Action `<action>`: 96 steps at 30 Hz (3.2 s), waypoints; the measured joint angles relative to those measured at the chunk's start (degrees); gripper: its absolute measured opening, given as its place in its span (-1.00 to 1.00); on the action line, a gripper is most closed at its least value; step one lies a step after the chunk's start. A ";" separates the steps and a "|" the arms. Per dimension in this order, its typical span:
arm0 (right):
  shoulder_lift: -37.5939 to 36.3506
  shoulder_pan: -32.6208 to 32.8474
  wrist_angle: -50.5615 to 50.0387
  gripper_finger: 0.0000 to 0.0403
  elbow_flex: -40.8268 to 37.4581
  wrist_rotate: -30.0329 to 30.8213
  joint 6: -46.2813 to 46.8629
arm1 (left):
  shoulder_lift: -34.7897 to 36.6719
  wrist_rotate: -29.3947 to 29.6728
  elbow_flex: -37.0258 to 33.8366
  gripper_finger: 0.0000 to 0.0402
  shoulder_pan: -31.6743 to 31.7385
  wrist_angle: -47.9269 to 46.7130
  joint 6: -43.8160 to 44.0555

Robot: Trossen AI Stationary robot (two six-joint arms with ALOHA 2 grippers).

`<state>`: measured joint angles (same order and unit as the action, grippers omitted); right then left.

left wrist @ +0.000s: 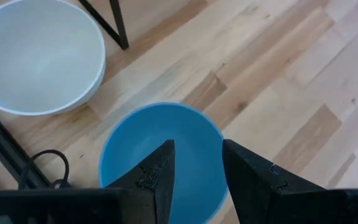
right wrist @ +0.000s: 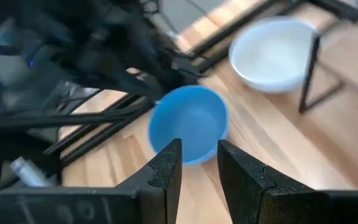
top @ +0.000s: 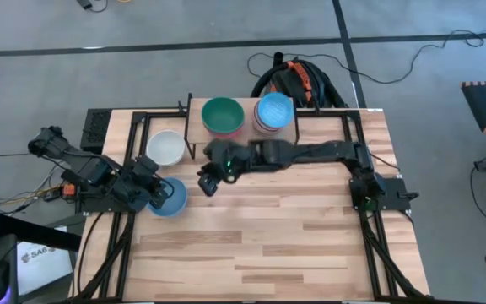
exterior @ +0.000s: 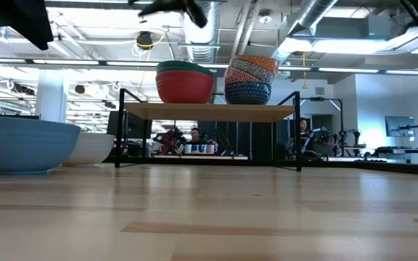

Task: Place and stack bowls onto a shelf
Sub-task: Stack the blue bowl on top of the green bowl on the shelf

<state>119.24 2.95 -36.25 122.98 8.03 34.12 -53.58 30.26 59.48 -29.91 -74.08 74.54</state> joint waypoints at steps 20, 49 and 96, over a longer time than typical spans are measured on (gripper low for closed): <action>4.92 -1.94 30.32 -0.36 -22.27 4.85 20.14 | -0.01 -6.34 -5.81 -0.41 -3.98 0.19 2.35; 26.43 -3.76 25.70 0.45 -2.71 -6.77 17.00 | -0.04 -11.45 -9.16 -0.41 -4.46 -0.98 6.73; 22.30 -2.96 8.88 -0.86 -2.82 -7.83 8.07 | -0.04 -6.75 -9.14 -0.41 -4.44 -1.02 9.51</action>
<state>141.54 -0.01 -27.37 120.16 0.20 42.18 -53.63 23.51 50.35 -34.35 -75.10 84.05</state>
